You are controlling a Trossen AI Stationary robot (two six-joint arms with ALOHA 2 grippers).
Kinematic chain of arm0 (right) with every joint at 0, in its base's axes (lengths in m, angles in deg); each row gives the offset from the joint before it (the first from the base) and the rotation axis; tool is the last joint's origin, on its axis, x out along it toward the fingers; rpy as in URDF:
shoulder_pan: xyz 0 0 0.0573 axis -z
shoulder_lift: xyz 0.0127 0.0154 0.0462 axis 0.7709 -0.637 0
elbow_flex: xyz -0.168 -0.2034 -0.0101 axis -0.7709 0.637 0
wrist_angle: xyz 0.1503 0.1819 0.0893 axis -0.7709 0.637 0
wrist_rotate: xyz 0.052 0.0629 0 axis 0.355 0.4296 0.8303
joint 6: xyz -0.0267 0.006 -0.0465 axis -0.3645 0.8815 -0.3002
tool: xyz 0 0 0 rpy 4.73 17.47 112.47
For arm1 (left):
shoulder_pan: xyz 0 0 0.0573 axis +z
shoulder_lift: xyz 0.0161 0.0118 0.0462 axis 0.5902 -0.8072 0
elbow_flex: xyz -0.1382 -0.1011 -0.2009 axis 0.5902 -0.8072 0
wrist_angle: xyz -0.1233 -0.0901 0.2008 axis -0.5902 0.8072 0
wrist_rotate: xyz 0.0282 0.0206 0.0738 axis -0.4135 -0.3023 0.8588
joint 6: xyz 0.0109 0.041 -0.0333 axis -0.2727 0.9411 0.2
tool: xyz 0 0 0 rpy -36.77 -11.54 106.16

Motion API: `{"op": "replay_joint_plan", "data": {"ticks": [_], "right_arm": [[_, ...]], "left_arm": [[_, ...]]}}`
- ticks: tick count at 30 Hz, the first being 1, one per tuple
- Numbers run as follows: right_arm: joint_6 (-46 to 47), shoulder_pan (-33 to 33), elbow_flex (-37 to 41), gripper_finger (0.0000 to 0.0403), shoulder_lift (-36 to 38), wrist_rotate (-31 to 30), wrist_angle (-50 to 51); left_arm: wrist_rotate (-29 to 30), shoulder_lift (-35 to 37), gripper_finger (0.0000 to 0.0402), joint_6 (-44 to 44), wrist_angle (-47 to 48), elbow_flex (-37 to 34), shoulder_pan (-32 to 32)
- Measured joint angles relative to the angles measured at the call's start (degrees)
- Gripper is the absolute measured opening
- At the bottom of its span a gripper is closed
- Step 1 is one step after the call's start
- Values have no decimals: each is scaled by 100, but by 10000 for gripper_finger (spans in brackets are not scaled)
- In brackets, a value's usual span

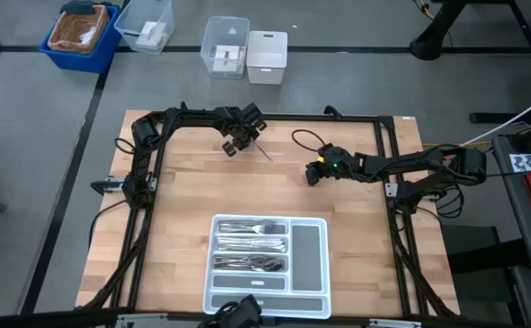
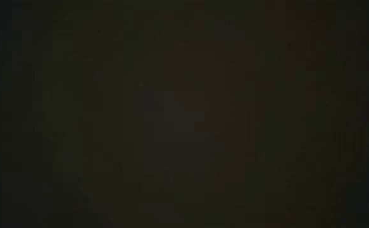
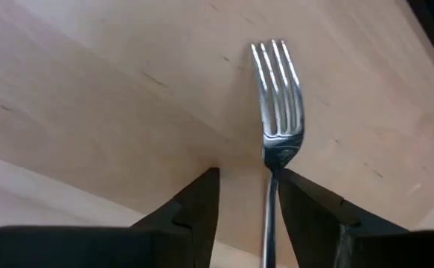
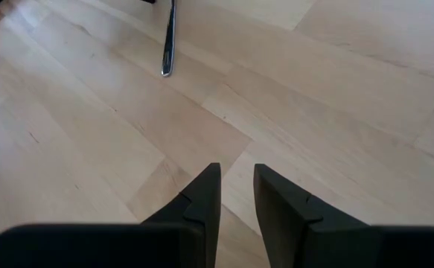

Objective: Sort silverware
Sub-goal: Put the silver fork into the top section of the white silverware tray

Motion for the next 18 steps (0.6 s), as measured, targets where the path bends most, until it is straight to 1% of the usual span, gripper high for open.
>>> {"op": "replay_joint_plan", "data": {"ticks": [4, 9, 13, 18], "right_arm": [[-130, 0, 0, 83, 0, -1, -1], [-154, 0, 0, 83, 0, -2, -1], [-154, 0, 0, 83, -1, -2, -1], [-157, 0, 0, 83, -1, -1, 117]], "left_arm": [[-51, -14, 108, 112, 191, 2, 69], [-192, -17, 74, 156, -46, -20, 102], [-379, -15, 66, 530, -61, -24, 109], [-548, -22, 64, 615, -54, 24, 114]]}}
